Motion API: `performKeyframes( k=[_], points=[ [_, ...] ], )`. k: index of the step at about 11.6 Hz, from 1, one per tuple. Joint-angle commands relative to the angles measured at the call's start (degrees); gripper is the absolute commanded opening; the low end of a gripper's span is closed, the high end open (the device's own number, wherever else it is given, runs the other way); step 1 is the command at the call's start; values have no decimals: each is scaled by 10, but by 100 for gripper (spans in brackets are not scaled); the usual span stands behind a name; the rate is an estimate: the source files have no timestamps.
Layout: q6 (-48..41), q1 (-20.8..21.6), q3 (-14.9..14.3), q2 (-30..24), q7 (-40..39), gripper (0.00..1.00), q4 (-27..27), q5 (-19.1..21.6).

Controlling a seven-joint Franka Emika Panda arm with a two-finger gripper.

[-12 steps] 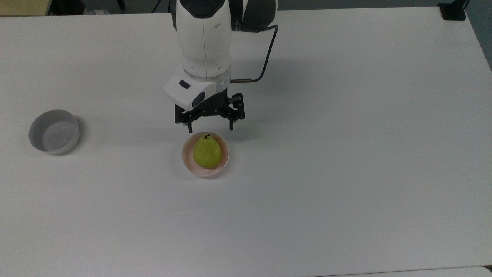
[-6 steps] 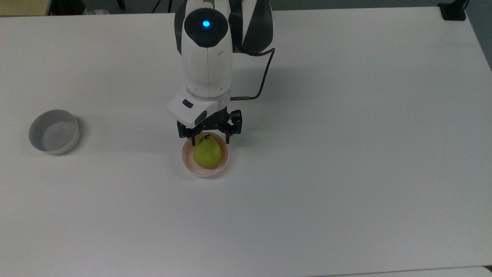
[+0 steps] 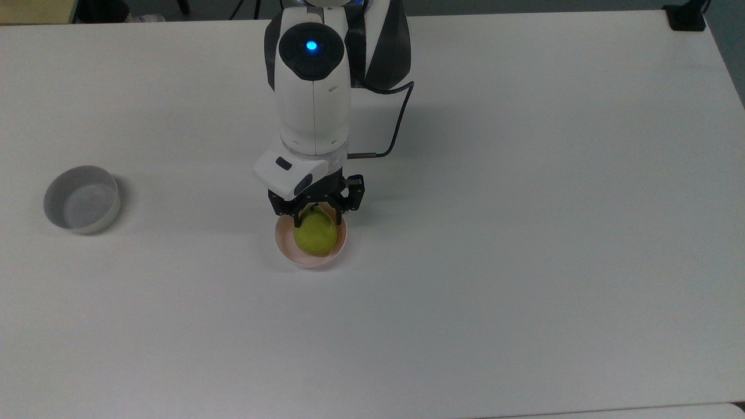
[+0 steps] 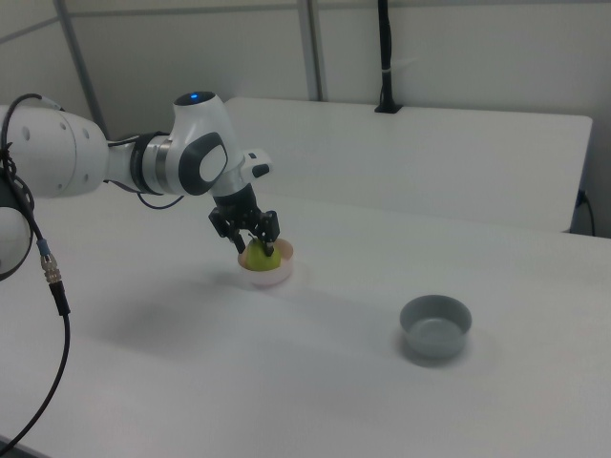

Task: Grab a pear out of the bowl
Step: 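Close the gripper around the green pear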

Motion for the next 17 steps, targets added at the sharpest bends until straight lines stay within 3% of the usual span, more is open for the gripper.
performKeyframes(
  k=[1, 3, 6, 8, 17],
  points=[
    [23, 1, -3, 7, 5, 69, -3, -15],
    [26, 1, -3, 15, 5, 69, -3, -19],
    [28, 1, -2, 16, 5, 39, -3, -25],
    [26, 0, -2, 13, 5, 24, -3, -25],
    [-29, -15, -7, -44, 6, 23, 24, -17]
  ],
)
